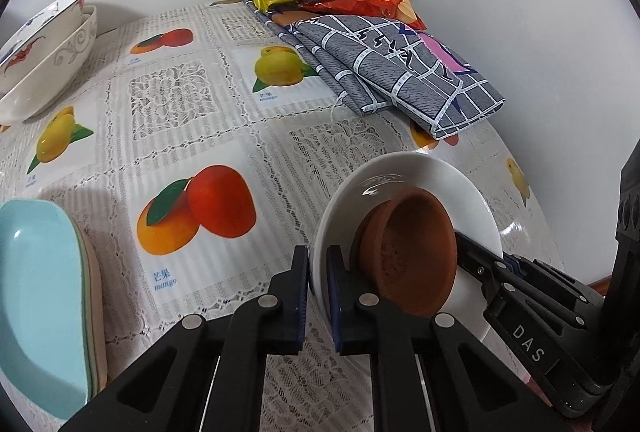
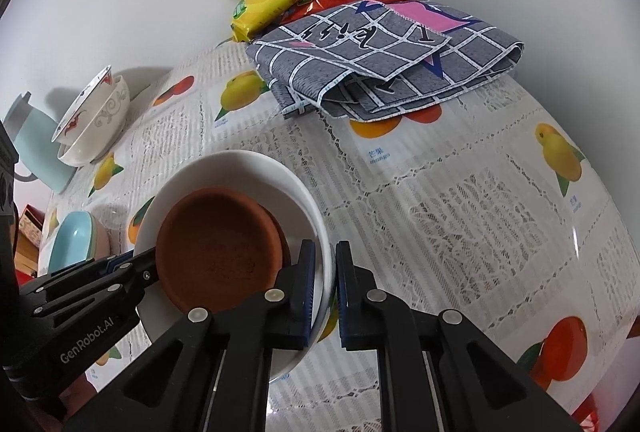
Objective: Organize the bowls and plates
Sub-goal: 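Lift the white bowl with the nested brown bowls using both grippers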
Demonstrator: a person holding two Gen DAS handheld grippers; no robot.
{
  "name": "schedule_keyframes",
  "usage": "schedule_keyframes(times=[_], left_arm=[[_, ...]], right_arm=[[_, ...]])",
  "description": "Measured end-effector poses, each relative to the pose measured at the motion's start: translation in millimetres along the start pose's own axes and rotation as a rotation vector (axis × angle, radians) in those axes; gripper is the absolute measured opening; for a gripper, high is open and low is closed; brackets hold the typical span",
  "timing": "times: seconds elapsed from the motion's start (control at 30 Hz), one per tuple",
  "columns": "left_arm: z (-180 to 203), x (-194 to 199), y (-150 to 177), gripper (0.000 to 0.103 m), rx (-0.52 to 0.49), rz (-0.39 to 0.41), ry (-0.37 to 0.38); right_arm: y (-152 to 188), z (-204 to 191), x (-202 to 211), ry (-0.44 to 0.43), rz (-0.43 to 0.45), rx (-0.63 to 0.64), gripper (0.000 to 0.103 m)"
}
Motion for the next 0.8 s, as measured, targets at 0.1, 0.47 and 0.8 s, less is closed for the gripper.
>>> schedule_keyframes(times=[0.1, 0.47, 0.8], left_arm=[[-1.0, 4.7, 2.0, 0.009, 0.008, 0.000, 0.003], [-4.5, 27.1, 4.2, 0.009, 0.014, 0.023, -0.007], [-6.3, 42.4, 7.2, 0.007, 0.019, 0.016, -0.007]], right_arm=[[3.0, -1.0, 2.3, -0.008, -0.006, -0.009, 0.010], [6.0, -12.8, 21.2, -0.024, 0.014, -0.002, 0.010], [5.1, -18.2, 42.4, -0.009, 0.055, 0.008, 0.008]])
Point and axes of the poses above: each gripper's, at about its wrist camera, not at the fingertips, and x roughly against the way its jaws point, z to its right, y to its underside, the point moved 8 cm from there along -x, roughly the way its jaws point, and after that the axes turned 13 degrees about -x, right-handed, at the moved point
